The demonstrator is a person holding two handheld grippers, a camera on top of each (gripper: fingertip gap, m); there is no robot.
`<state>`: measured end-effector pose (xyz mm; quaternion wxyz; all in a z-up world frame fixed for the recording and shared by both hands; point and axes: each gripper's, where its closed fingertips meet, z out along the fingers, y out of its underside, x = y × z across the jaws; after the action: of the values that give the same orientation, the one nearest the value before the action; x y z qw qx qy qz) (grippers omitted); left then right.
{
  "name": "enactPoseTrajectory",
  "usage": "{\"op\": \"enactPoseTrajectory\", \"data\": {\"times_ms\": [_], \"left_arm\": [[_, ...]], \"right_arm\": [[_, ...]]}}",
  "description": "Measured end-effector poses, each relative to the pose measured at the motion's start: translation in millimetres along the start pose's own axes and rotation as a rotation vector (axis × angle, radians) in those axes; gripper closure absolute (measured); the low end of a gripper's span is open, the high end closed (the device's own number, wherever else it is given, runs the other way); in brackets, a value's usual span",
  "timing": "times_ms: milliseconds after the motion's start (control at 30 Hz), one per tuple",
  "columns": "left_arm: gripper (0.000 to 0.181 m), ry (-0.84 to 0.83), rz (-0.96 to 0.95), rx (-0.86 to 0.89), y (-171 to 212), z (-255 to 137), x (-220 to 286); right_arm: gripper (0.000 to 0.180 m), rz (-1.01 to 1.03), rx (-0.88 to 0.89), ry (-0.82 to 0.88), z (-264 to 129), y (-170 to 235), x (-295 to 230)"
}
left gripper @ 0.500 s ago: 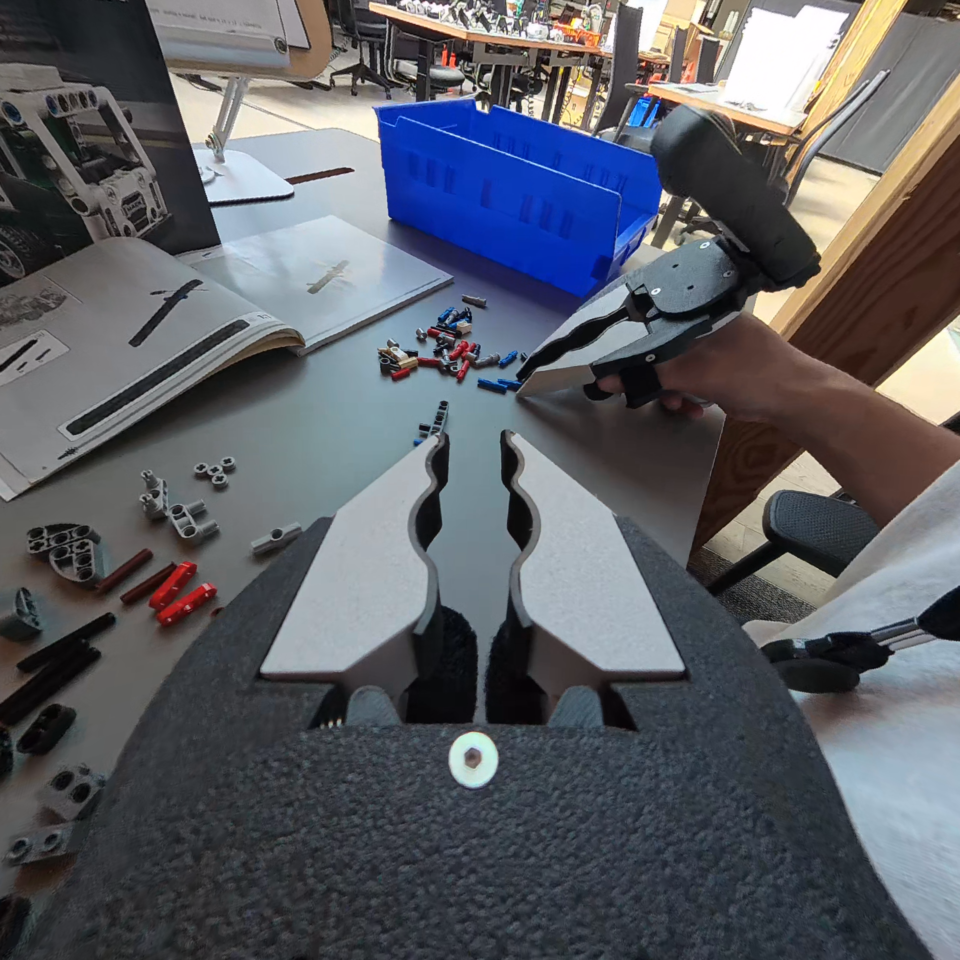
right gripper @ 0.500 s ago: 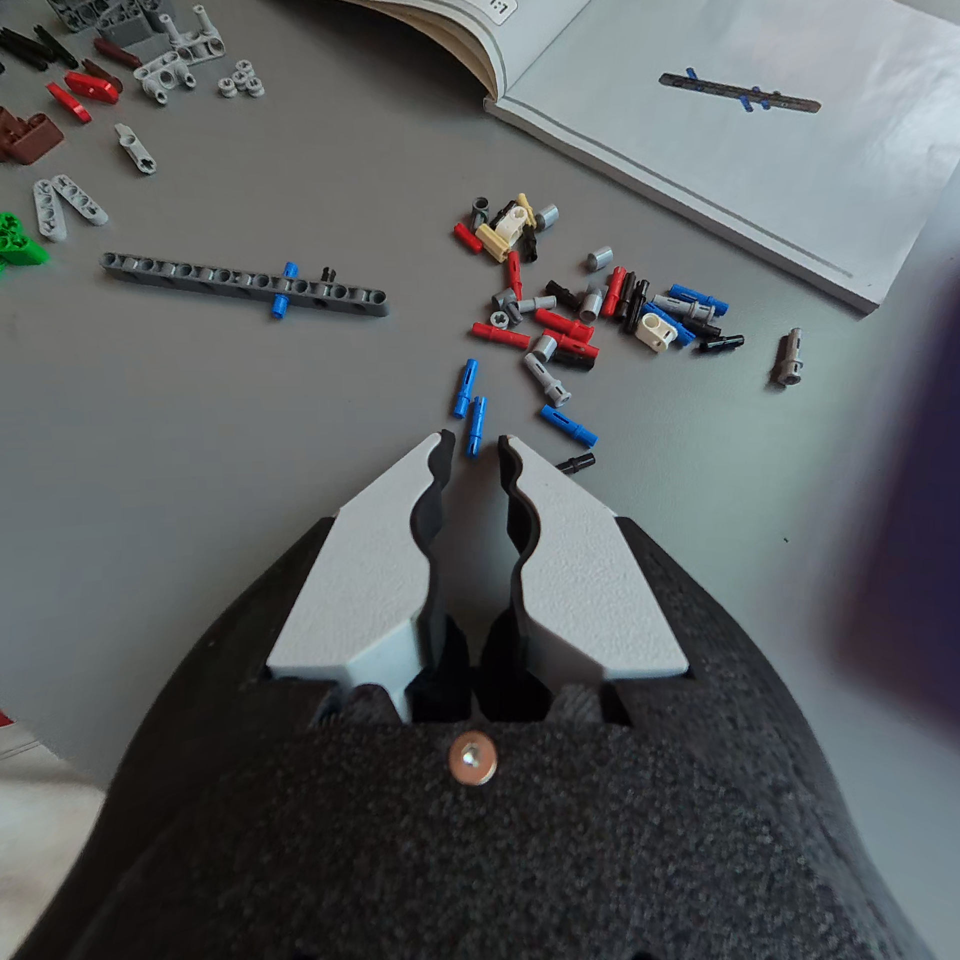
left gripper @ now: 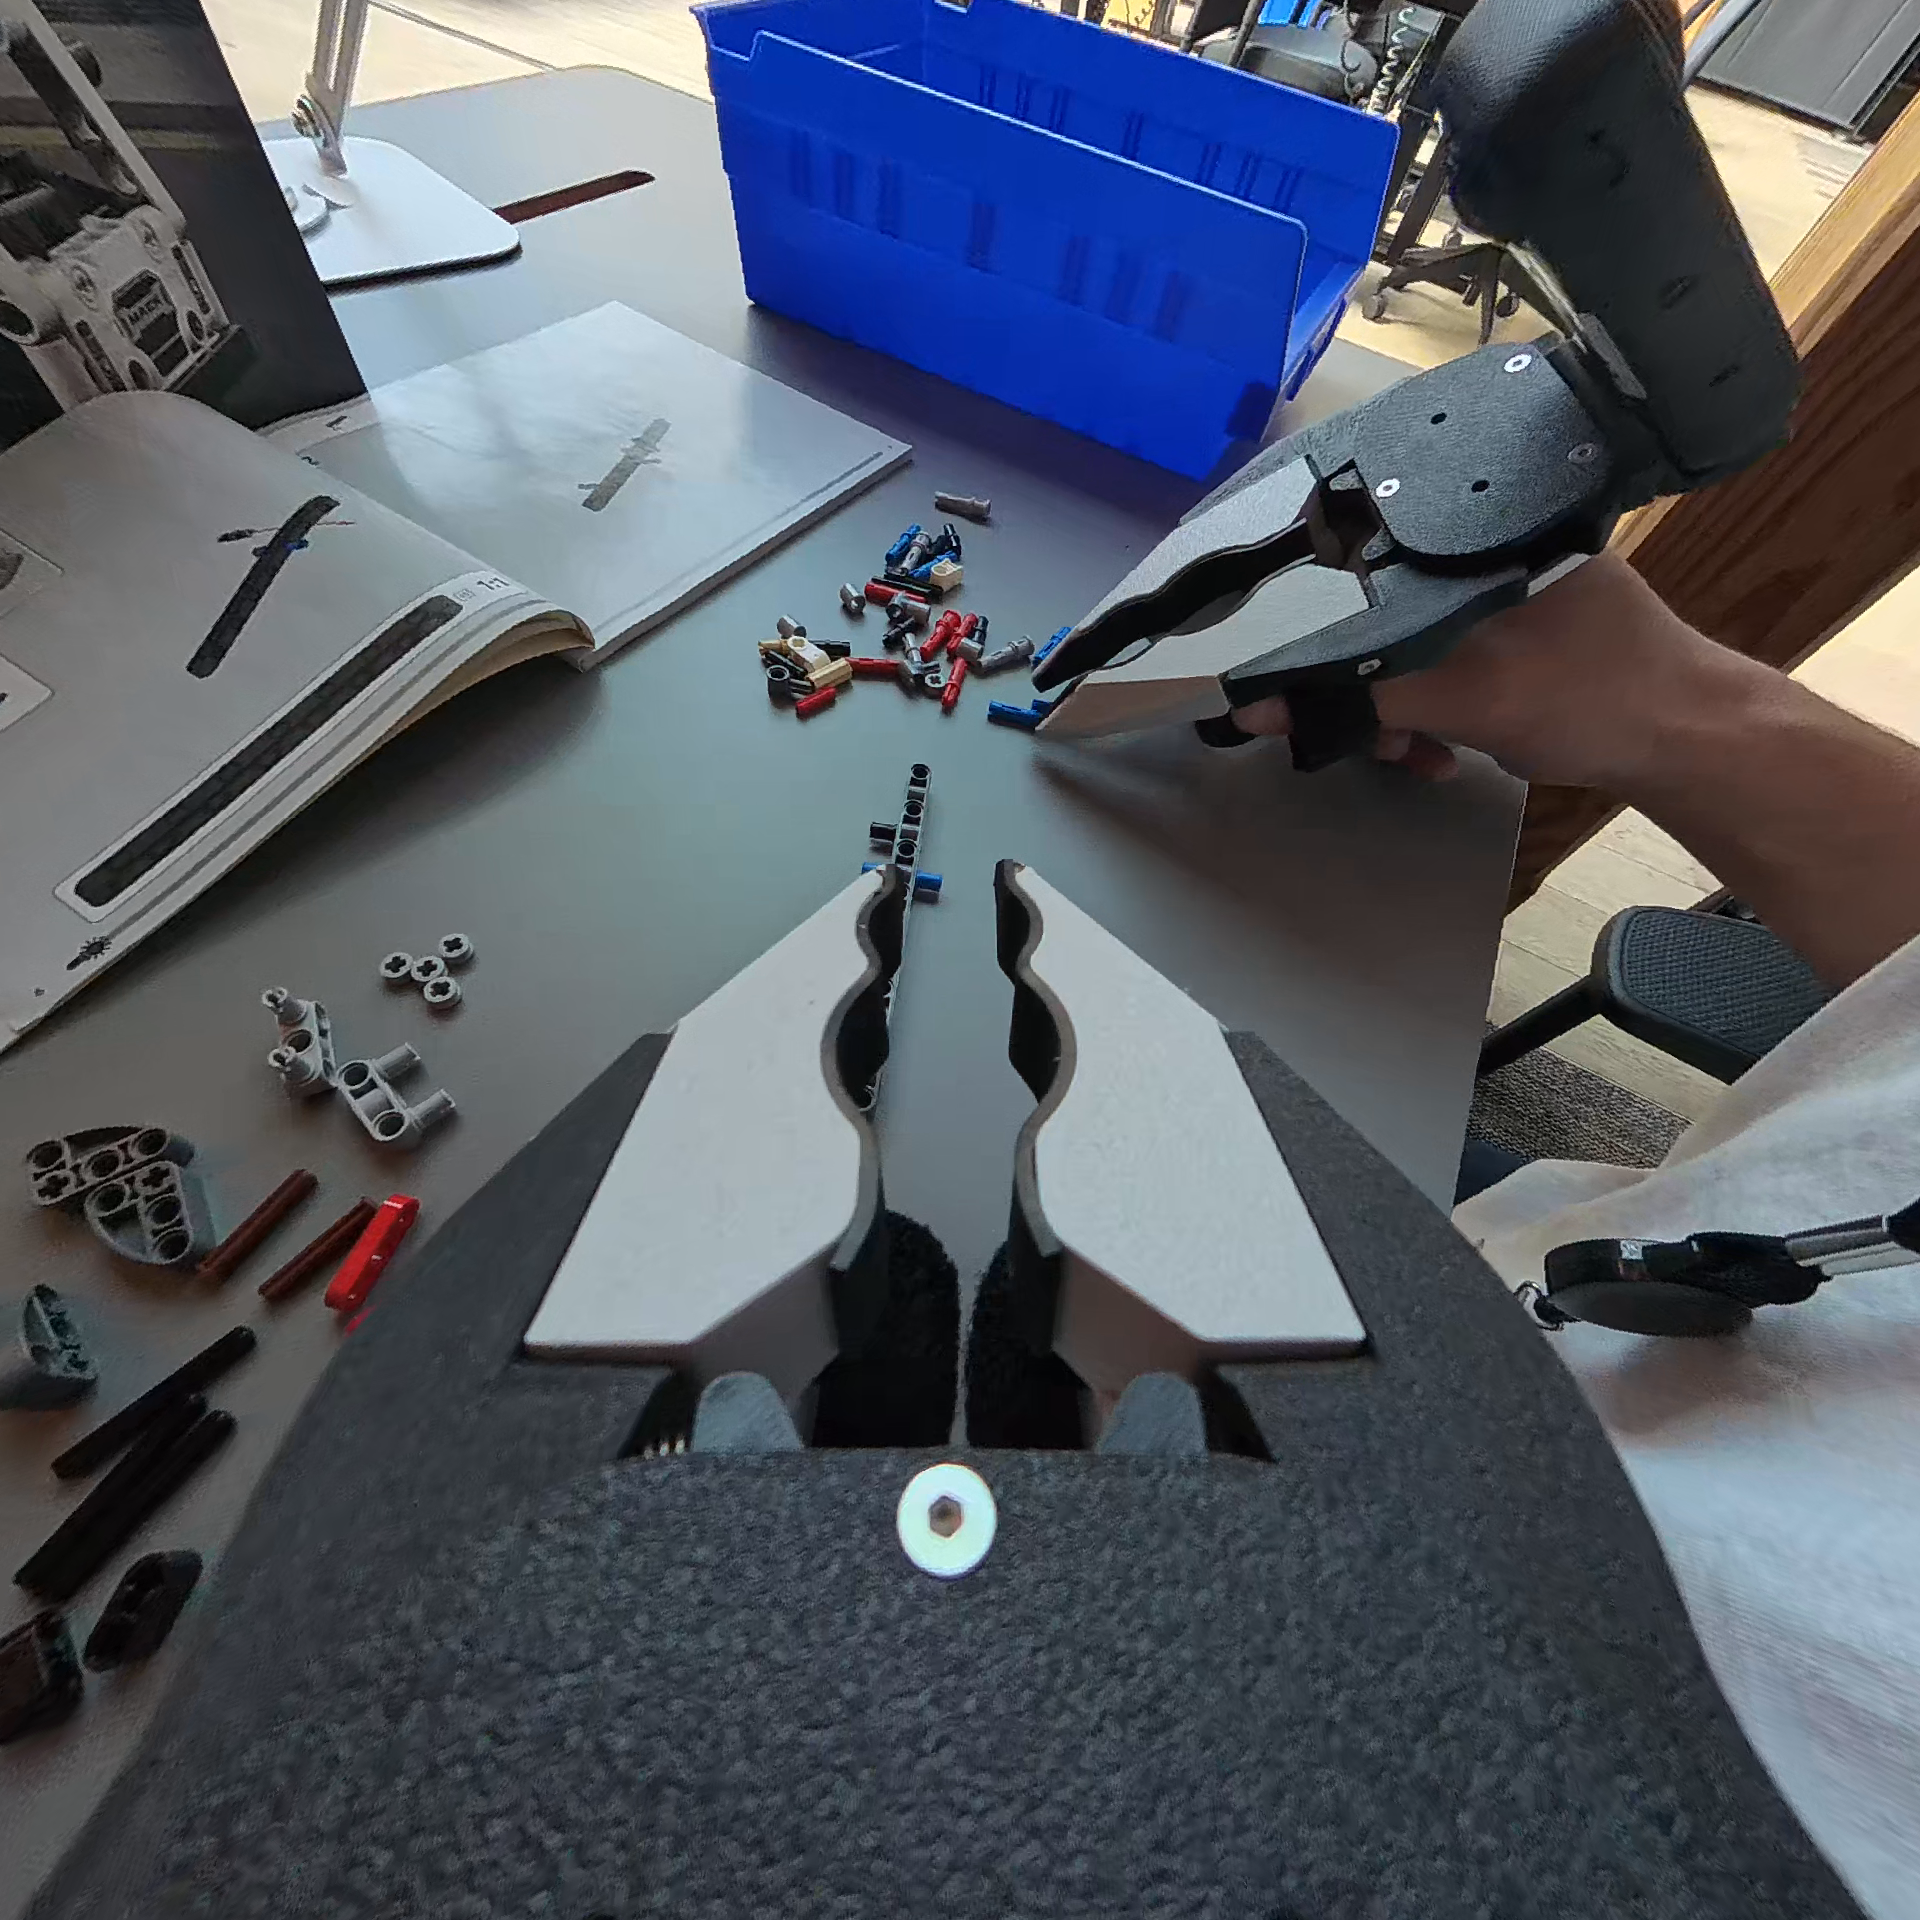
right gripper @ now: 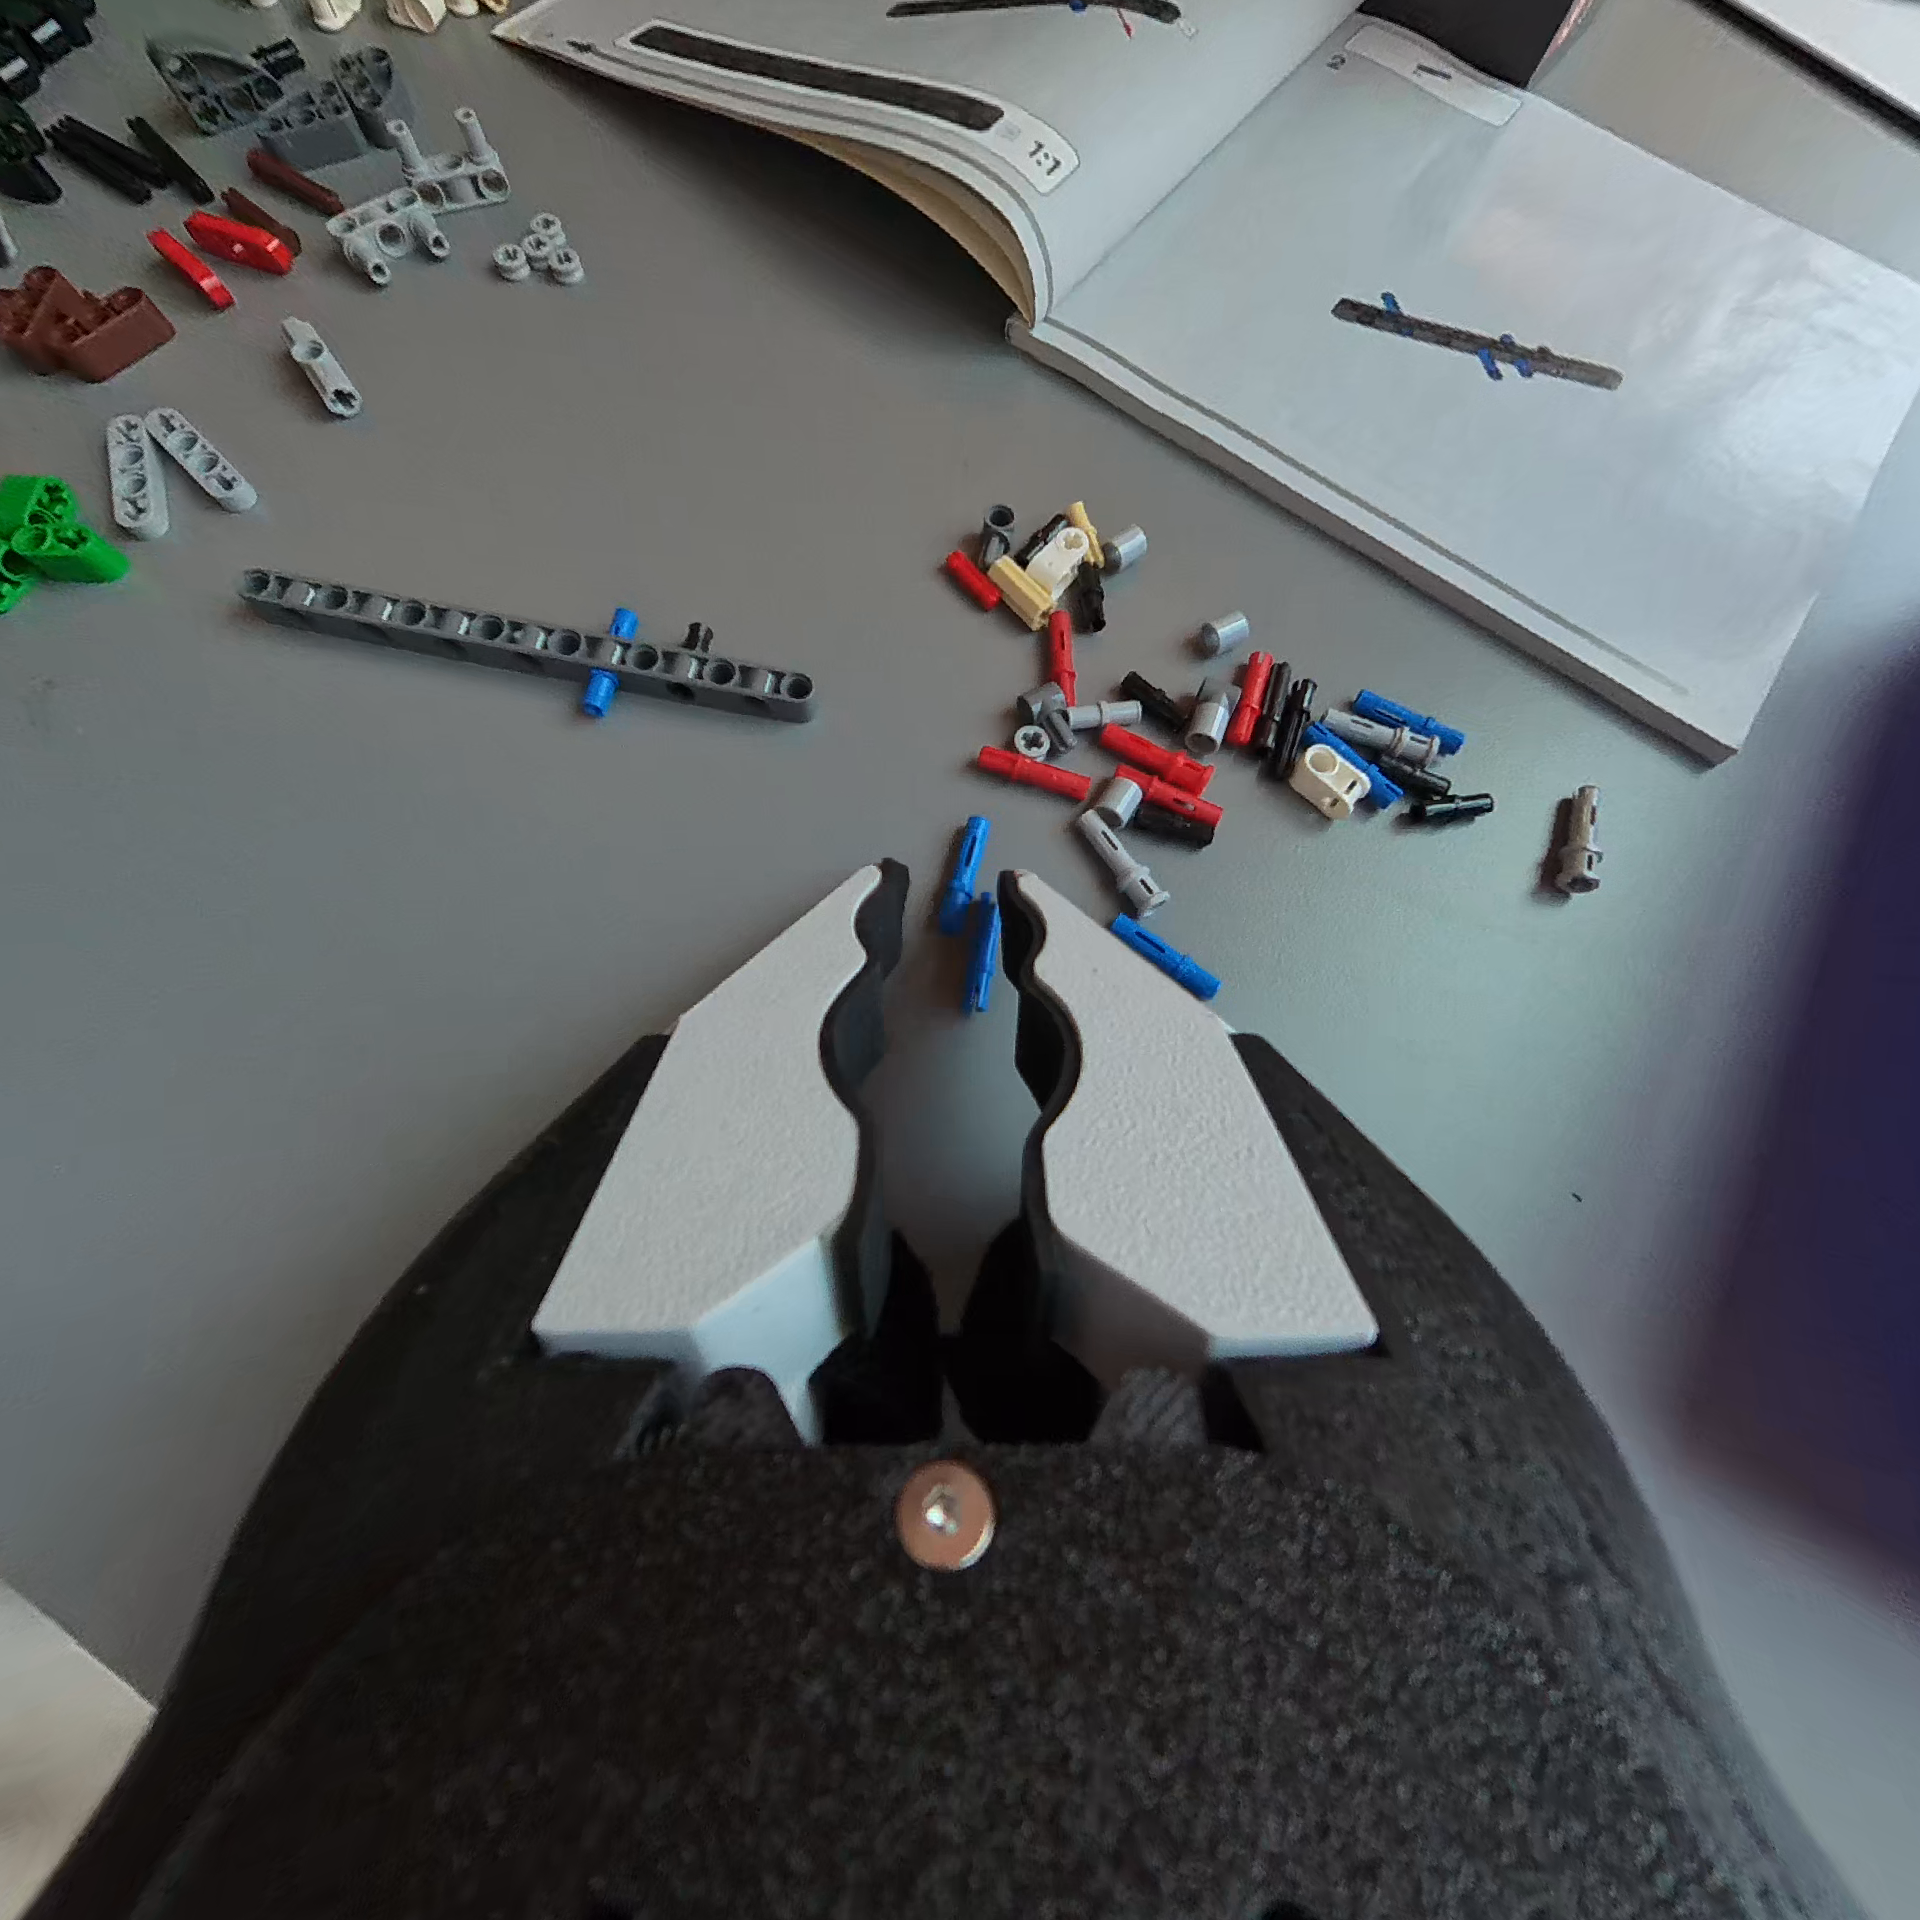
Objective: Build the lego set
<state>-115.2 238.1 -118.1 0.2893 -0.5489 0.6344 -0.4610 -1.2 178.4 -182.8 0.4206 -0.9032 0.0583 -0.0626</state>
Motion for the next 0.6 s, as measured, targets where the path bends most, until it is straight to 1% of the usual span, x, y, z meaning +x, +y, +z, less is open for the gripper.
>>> {"op": "enactPoseTrajectory", "data": {"times_ms": [67, 167, 267, 333, 467, 533, 600], "left_arm": [[0.164, -0.006, 0.006, -0.005, 1, 0, -1], [0.165, -0.017, 0.004, -0.010, 4, -1, -1], [0.166, -0.009, -0.013, -0.007, 5, -1, 1], [0.165, -0.008, -0.012, -0.008, 5, 0, 2], [0.165, -0.021, -0.008, -0.042, 9, 2, 0], [0.166, -0.027, -0.020, -0.057, 10, 4, -3], [0.166, -0.017, -0.058, -0.056, 7, 5, -4]], "right_arm": [[0.162, -0.025, 0.011, 0.013, 1, -3, 0], [0.163, -0.057, -0.017, 0.013, 6, -1, -1], [0.168, -0.056, -0.043, -0.001, 11, 0, 0], [0.175, -0.042, -0.049, -0.014, 12, 0, 0], [0.177, -0.066, -0.045, -0.001, 14, -2, 1], [0.177, -0.068, -0.021, -0.017, 14, -8, -5], [0.177, -0.053, 0.050, -0.057, 8, -22, -18]]}}
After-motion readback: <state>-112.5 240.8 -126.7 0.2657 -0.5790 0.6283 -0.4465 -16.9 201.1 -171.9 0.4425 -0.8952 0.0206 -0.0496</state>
